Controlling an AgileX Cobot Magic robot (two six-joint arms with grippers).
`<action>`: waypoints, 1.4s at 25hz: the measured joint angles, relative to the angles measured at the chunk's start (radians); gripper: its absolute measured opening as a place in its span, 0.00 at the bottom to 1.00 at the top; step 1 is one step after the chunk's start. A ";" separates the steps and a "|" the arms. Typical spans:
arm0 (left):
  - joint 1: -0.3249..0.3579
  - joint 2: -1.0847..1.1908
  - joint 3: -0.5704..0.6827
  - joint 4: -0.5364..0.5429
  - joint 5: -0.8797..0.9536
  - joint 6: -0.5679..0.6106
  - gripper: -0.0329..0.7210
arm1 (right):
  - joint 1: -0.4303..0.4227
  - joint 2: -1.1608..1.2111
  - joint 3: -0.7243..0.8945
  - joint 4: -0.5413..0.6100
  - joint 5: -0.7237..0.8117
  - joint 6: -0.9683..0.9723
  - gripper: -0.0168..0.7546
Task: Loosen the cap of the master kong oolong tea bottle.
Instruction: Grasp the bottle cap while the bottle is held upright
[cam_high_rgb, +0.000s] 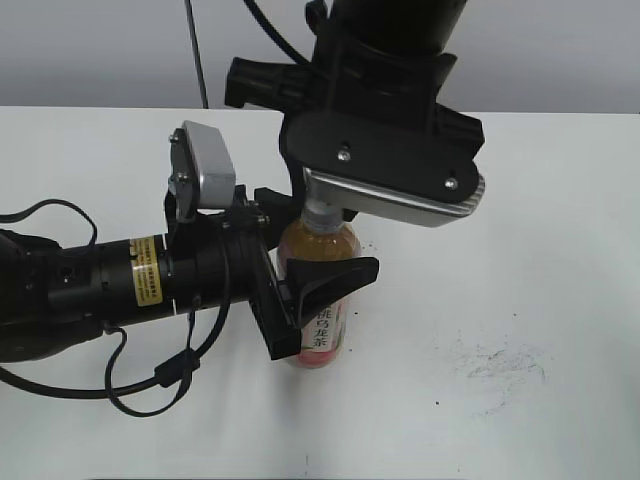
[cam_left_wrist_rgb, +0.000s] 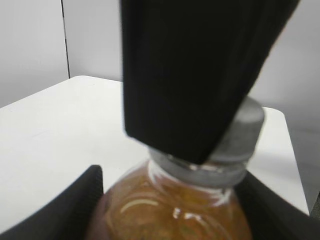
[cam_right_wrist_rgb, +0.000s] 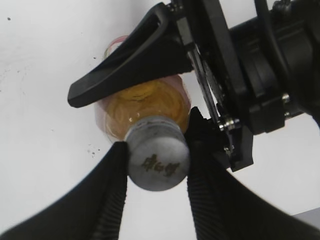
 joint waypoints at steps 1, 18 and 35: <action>0.000 0.000 0.000 0.000 0.000 0.000 0.64 | 0.000 0.000 0.000 0.000 0.000 0.022 0.38; 0.000 0.000 0.000 -0.008 0.001 -0.011 0.64 | 0.000 0.000 0.001 -0.021 0.005 1.376 0.67; 0.000 0.000 0.000 -0.009 0.001 -0.012 0.64 | 0.000 0.000 0.001 0.016 0.010 2.295 0.54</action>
